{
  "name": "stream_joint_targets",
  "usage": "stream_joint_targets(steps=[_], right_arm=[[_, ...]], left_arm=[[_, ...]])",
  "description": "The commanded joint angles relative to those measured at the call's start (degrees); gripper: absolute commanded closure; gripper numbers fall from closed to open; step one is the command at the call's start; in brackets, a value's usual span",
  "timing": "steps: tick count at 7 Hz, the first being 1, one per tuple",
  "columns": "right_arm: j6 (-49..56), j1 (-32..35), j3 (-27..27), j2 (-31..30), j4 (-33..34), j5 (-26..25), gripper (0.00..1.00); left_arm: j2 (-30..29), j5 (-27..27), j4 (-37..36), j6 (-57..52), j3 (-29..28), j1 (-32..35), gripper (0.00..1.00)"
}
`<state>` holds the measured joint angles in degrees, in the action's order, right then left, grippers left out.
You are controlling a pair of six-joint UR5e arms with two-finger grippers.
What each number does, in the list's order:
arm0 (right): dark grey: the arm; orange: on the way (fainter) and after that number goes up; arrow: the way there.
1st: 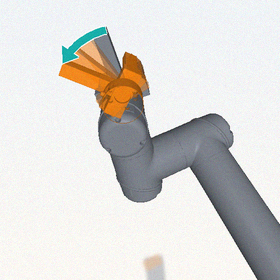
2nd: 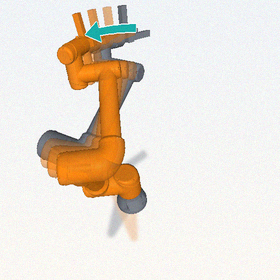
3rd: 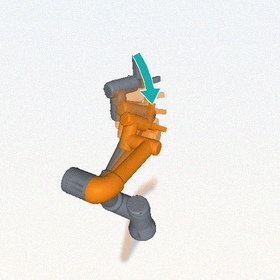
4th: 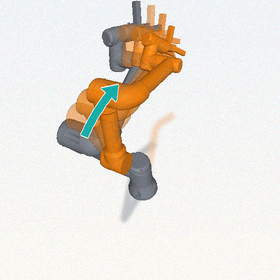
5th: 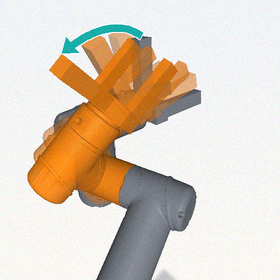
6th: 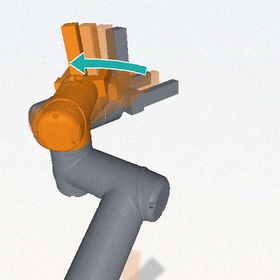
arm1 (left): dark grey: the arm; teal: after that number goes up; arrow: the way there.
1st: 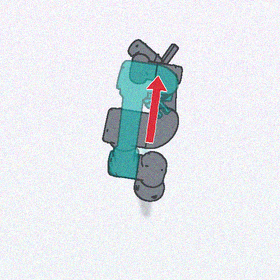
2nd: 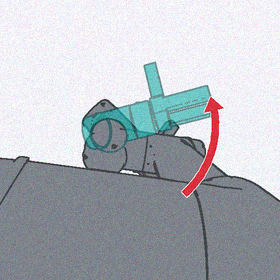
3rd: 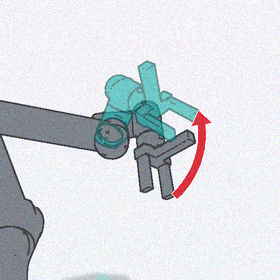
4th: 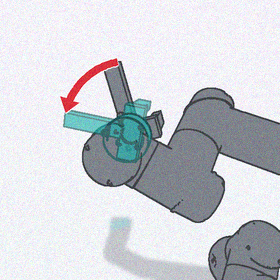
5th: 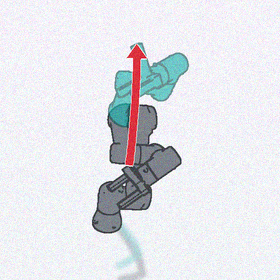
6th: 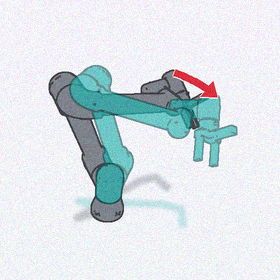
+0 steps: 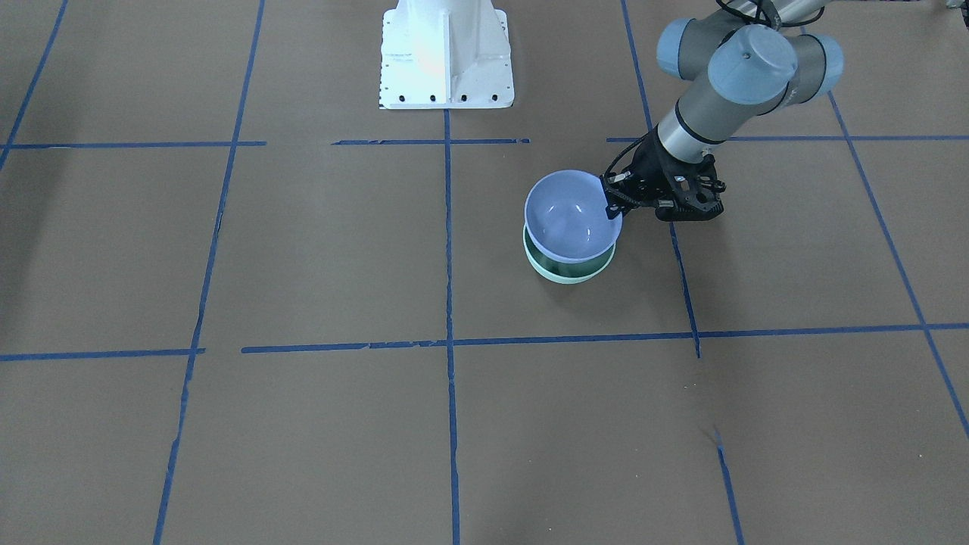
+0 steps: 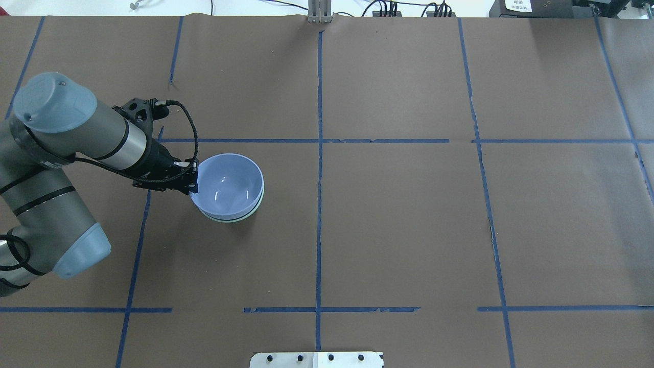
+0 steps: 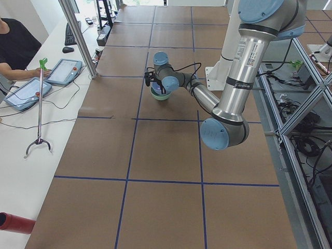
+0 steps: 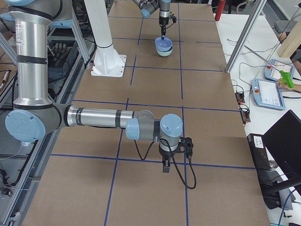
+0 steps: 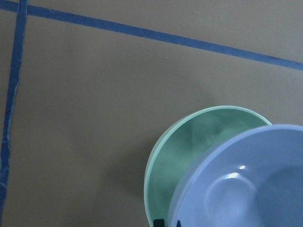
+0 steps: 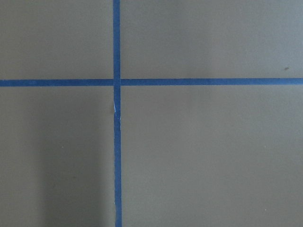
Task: Stack blue bowl on green bowl
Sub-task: 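Carry the blue bowl with the left gripper over the green bowl, then lower the blue bowl into the green bowl and open the left gripper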
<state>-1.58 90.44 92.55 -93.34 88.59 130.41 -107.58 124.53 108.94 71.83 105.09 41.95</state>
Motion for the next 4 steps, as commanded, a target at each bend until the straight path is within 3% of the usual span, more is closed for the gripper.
stream_joint_targets(steps=[1,4], right_arm=[[0.0,0.0,0.0,0.0,0.0,-0.06,0.0],[0.0,0.0,0.0,0.0,0.0,-0.06,0.0]], left_arm=[[0.97,-0.08,4.86,-0.2,-1.11,0.06,0.0],[1.67,0.18,4.7,-1.07,0.9,3.64,0.0]])
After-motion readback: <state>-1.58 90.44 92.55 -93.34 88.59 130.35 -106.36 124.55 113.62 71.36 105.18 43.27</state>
